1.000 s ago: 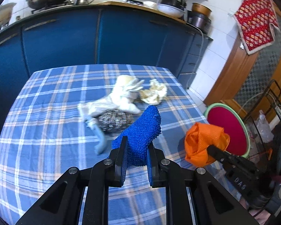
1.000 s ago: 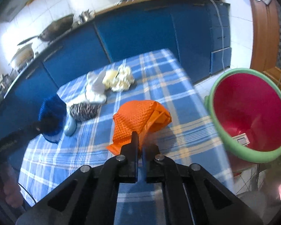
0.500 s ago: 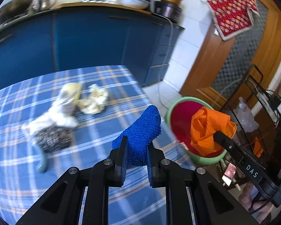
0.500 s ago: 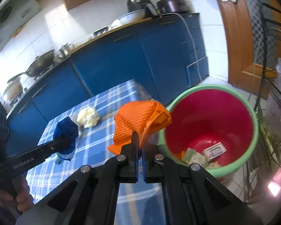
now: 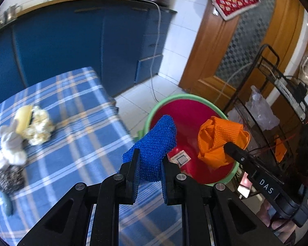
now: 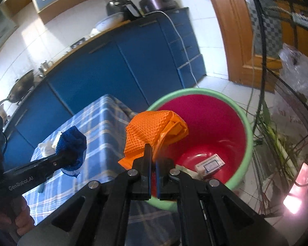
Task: Collect trash
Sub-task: 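Carry the cloth and mesh bag over the red bucket and open both grippers, then move both open grippers back over the table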
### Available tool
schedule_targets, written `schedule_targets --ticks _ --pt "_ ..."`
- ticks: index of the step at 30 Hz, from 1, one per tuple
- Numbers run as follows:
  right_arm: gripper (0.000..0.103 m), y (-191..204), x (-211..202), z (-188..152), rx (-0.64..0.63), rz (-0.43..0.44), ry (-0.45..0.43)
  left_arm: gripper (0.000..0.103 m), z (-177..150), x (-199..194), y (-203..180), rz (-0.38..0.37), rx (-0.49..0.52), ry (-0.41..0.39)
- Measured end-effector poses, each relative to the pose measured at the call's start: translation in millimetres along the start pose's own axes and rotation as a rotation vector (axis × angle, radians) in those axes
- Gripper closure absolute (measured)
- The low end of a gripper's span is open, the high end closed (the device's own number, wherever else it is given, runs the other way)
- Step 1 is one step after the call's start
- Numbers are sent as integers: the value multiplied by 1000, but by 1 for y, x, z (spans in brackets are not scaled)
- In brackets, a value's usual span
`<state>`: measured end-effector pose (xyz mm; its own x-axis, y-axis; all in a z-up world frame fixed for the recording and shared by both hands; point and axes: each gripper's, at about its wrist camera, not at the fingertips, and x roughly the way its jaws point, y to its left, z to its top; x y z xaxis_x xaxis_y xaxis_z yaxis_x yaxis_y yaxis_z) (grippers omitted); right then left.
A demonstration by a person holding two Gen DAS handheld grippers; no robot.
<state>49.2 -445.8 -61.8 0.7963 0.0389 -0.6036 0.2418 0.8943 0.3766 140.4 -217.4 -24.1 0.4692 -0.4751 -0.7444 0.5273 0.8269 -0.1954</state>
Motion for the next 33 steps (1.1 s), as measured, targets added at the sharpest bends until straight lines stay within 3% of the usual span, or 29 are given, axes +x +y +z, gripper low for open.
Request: schedule_targets --ticks 10,14,19,21,33 --pt "98 -32 17 0 45 -29 34 83 8 54 -32 -19 73 84" --pt "92 -39 21 0 58 -38 40 82 8 64 -37 -30 80 105" --pt "92 -44 23 2 73 -44 38 67 10 68 -38 -34 74 110" --pt "90 -45 23 2 72 -42 36 56 11 68 -39 -33 71 106" --pt "68 -42 12 1 79 -47 5 56 10 52 -32 -15 49 82"
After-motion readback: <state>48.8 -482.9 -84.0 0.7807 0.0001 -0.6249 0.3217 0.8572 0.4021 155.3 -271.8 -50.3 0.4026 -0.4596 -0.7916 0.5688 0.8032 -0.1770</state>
